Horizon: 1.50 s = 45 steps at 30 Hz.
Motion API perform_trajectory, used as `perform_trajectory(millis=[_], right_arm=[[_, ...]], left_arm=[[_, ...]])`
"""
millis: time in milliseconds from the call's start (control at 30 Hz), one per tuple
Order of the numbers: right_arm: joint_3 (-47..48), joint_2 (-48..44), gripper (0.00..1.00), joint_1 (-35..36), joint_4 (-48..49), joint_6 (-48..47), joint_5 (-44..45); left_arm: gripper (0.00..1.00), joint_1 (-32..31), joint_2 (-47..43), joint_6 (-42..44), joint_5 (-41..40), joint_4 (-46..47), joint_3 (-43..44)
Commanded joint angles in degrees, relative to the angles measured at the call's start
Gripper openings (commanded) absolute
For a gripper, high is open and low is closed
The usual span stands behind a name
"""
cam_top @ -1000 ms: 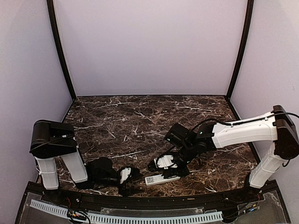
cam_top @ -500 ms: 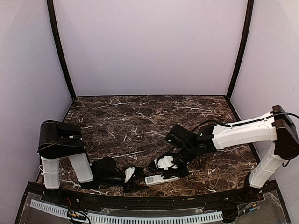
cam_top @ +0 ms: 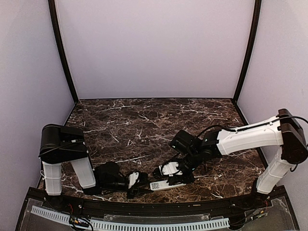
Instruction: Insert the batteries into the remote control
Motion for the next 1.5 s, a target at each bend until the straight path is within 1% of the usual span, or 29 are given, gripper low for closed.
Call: perform_trajectory(millis=[0,367,667,933,967,1033,1133,1333,1467], right_arm=[[-0.33,0.93,0.00,-0.24,0.89,0.03,0.90],[0.62,3.44,0.00,-0.23,0.55,-1.44,3.90],[-0.97,2.56,0.00,-0.31,-0.04,-1.31,6.01],[-1.25,2.35,0.15,-0.23,-0.41,-1.34,8.72],[-1.33,2.14,0.19,-0.26,-0.35,-1.33,8.85],[-1.19,2.00,0.23,-0.26,-0.44,-1.18,8.71],[-0.64,2.29,0.26,-0.23,-1.06,-0.84,8.27],[-0.09,2.07,0.28,-0.27,-1.38,-0.48,7.79],[1.17,0.95,0.34,-0.23,-2.11,0.65,7.30]], left_arm=[[0.01,0.06,1.26,1.31,-1.26,6.18,-1.08],[0.00,0.49,0.66,1.16,-1.44,5.62,-1.57],[0.00,0.71,0.39,1.07,-0.99,5.36,-1.59],[0.00,0.94,0.13,0.97,-0.88,5.15,-1.75],[0.00,0.94,0.12,1.02,-0.71,5.13,-1.77],[0.00,0.94,0.07,1.06,-0.52,4.98,-1.78],[0.00,1.03,0.04,1.13,-0.20,4.57,-1.52],[0.00,1.09,0.00,1.12,0.13,4.30,-1.40],[0.00,1.20,-0.10,1.06,0.28,3.80,-1.26]])
